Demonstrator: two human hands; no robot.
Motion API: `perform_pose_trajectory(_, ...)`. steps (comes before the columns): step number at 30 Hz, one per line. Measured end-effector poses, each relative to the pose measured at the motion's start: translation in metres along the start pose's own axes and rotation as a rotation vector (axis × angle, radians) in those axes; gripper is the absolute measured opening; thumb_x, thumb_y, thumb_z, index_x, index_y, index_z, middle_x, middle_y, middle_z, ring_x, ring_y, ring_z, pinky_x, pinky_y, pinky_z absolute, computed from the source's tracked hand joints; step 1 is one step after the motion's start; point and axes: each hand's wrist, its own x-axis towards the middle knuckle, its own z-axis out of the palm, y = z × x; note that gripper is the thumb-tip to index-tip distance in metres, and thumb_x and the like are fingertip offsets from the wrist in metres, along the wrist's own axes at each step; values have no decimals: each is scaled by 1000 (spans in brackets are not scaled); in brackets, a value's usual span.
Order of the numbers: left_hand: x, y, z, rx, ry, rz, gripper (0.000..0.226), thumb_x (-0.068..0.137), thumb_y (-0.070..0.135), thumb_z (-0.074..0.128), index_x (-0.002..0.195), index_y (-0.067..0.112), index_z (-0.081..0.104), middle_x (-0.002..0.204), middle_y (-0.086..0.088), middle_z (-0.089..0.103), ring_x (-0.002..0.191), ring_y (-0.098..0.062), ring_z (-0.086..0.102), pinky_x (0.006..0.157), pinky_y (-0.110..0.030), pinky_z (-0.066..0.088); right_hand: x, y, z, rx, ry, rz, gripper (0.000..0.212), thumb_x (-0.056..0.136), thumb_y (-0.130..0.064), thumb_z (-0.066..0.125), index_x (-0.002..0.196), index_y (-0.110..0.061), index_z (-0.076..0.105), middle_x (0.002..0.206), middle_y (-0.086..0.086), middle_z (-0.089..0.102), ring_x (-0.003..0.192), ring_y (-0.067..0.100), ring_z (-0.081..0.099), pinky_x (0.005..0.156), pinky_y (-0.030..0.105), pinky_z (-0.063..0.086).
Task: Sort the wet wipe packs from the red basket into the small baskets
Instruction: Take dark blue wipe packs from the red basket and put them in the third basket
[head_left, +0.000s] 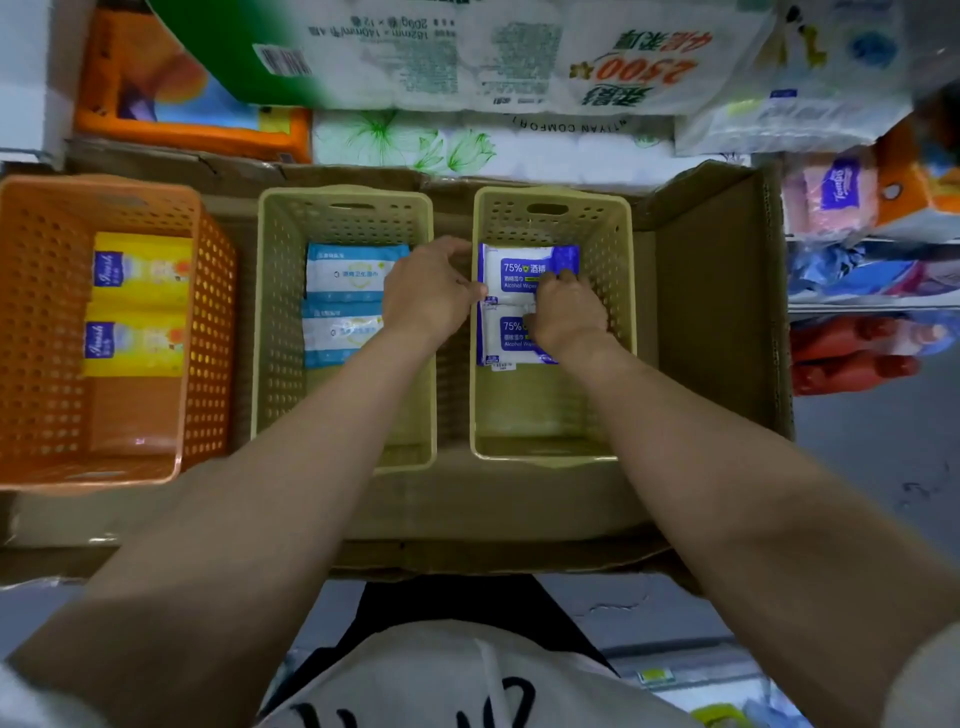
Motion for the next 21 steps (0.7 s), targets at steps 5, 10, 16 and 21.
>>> perform_pose_trajectory(5,-25,7,-14,-58,-60,-45,51,88,28,70,135,17,54,125,-4,65,114,-20,60,98,-37,50,-26,9,-53,77,-90,-168,40,93,-40,60,121,-12,60,124,11,60,113,29,57,92,37,49)
perform_pose_trajectory(10,-91,1,-57,-184,4,-76,42,90,34,66,128,18,60,121,-3,65,110,-21,60,93,-37,52,-77,2,-120,50,88,-332,38,94,-37,60,123,-13,63,126,11,63,115,30,57,92,40,49)
perform_pose_trajectory(16,-187,-34,-140,-190,174,10,34,90,27,68,122,16,64,108,0,67,100,-16,64,85,-28,49,-159,-32,-159,141,358,-528,35,94,-36,59,123,-17,60,123,4,61,122,24,50,94,44,47)
perform_pose_trajectory(21,-247,-105,-207,-44,389,6,35,87,24,71,121,15,65,113,-5,70,101,-20,67,92,-40,51,-221,-88,-155,161,467,-668,31,96,-36,57,123,-20,61,121,0,63,121,21,49,96,37,44)
